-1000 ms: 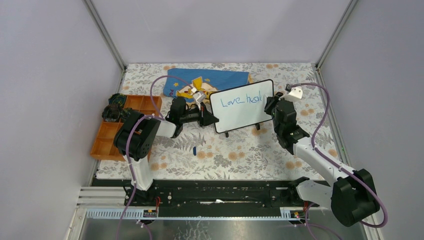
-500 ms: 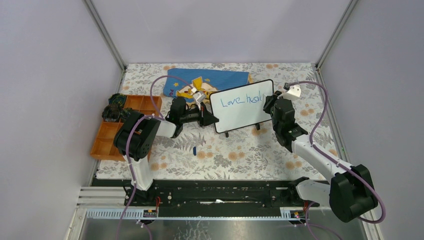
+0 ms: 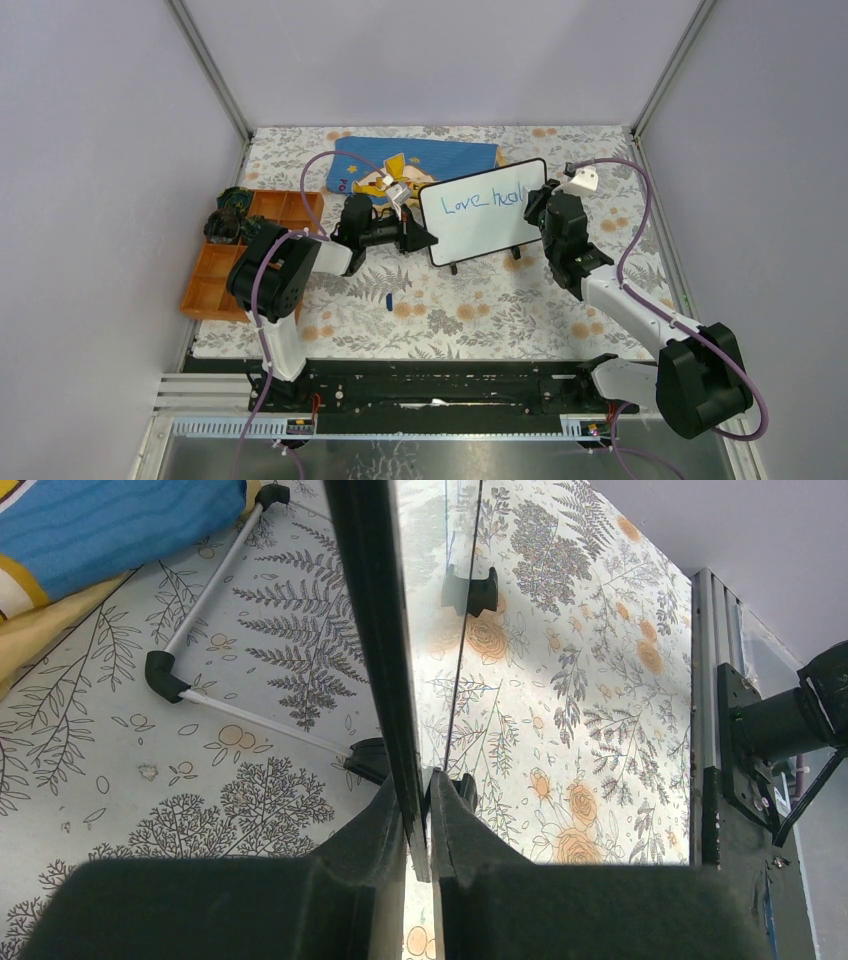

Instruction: Write a sentence on the whiteboard

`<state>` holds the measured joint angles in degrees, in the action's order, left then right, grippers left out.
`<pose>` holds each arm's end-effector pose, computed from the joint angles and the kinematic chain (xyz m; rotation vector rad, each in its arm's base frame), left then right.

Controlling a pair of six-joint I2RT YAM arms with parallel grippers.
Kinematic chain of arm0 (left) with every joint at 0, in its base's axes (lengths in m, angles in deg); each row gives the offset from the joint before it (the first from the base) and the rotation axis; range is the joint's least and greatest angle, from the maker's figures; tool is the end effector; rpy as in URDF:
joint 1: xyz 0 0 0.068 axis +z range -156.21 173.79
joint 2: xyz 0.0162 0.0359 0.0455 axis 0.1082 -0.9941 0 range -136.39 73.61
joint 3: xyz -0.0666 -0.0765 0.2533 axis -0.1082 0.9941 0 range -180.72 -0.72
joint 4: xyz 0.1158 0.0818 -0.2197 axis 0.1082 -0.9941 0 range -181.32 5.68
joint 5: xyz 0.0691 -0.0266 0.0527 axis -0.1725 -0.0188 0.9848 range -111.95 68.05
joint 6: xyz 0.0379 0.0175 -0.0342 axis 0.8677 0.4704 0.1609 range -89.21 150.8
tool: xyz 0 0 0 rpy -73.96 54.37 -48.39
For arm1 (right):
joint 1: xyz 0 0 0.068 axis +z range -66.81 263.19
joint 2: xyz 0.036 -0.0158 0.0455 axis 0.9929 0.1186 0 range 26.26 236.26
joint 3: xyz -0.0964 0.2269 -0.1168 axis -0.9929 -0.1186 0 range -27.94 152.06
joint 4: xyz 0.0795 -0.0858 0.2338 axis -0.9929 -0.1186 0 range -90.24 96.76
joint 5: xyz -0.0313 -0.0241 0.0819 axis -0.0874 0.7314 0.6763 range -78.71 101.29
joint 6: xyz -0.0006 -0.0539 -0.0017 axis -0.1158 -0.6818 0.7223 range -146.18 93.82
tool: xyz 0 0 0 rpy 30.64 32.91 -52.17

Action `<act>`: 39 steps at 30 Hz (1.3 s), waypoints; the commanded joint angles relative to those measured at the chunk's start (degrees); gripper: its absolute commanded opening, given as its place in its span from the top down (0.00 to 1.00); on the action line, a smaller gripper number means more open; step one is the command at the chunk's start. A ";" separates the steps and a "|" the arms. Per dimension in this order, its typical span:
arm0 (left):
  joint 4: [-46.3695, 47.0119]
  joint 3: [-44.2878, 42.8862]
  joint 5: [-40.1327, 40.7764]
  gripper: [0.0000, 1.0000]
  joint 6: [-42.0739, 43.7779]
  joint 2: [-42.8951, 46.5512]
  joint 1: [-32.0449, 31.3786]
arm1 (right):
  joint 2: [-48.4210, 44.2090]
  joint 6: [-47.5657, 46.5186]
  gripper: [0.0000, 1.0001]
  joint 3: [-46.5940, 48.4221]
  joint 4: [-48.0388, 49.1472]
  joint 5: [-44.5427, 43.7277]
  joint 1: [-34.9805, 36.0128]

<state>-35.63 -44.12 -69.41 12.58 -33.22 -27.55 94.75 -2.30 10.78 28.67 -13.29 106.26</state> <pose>0.3206 -0.1535 0.1489 0.6659 1.8013 -1.2269 0.2551 0.0924 0.2750 0.3292 1.6694 0.2462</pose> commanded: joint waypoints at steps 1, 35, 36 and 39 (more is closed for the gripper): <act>-10.63 1.60 2.73 1.00 5.08 -2.07 -1.15 | 0.24 -0.32 1.00 2.38 2.19 2.82 -0.39; -10.98 1.74 3.30 1.00 5.21 -1.54 -1.24 | -0.72 0.10 1.00 1.47 -4.82 -3.88 -0.45; -10.98 1.66 3.30 1.00 5.21 -1.54 -1.24 | -0.75 0.08 1.00 1.45 -4.93 -3.72 -0.40; -10.99 1.66 3.26 1.00 5.23 -1.55 -1.24 | -0.77 0.10 1.00 1.44 -5.25 -2.83 -0.47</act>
<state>-36.64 -44.14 -68.67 12.80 -32.72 -27.81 94.77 -2.30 10.80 23.25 -15.08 106.11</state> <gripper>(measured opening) 0.158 0.179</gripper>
